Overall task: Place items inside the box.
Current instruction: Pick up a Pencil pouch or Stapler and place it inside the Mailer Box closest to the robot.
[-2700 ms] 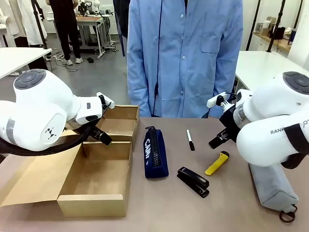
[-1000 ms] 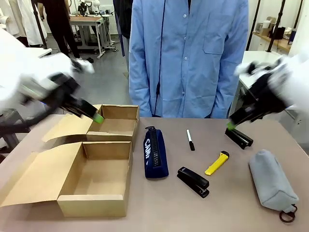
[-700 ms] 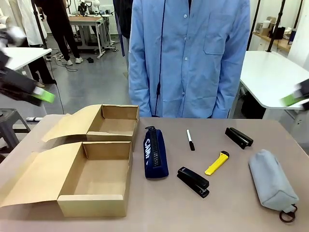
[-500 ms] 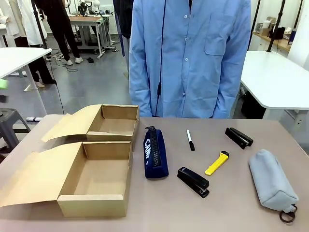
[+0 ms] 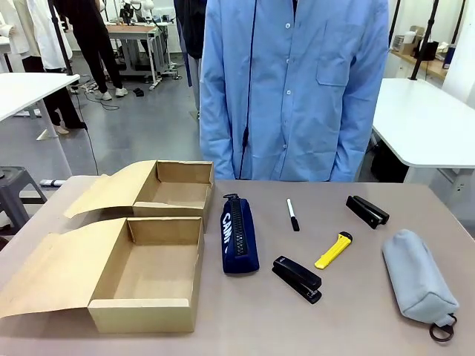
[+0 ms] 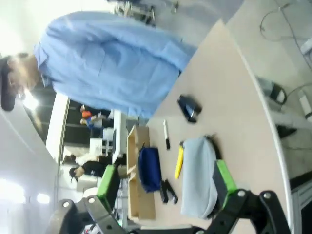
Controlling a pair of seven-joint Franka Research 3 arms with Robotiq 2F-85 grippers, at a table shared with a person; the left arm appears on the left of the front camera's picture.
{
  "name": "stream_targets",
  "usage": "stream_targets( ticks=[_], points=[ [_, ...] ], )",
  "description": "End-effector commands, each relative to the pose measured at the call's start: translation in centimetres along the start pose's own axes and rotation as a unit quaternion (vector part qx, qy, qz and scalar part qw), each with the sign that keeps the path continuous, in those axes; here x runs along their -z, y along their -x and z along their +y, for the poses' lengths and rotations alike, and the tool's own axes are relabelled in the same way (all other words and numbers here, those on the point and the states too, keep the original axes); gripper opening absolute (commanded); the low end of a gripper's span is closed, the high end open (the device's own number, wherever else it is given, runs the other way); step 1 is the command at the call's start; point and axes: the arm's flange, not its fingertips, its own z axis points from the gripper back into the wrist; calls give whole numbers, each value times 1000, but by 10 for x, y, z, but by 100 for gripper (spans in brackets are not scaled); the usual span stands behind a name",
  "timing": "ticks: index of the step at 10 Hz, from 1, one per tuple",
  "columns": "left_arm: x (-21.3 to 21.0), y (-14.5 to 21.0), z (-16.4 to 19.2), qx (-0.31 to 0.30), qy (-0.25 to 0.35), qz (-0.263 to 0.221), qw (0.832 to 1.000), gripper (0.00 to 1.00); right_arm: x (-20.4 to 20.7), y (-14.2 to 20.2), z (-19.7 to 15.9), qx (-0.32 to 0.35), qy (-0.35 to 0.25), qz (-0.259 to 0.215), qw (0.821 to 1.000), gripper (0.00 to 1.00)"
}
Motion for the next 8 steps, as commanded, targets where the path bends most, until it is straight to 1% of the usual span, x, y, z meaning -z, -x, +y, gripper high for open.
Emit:
stream_targets(
  ticks=[1,5,6,7,8],
  points=[
    [-17,5,-26,53,-19,35,998,100,-6,8,11,1,-4,28,1000,100],
    [-17,5,-26,53,-19,35,998,100,-6,8,11,1,-4,28,1000,100],
    [-17,5,-26,53,-19,35,998,100,-1,9,8,13,2,34,999,100],
    [-17,5,-26,53,-19,35,998,100,5,12,12,19,33,30,999,100],
    [-17,5,-26,53,-19,35,998,100,10,15,14,14,44,38,998,100]
  ],
)
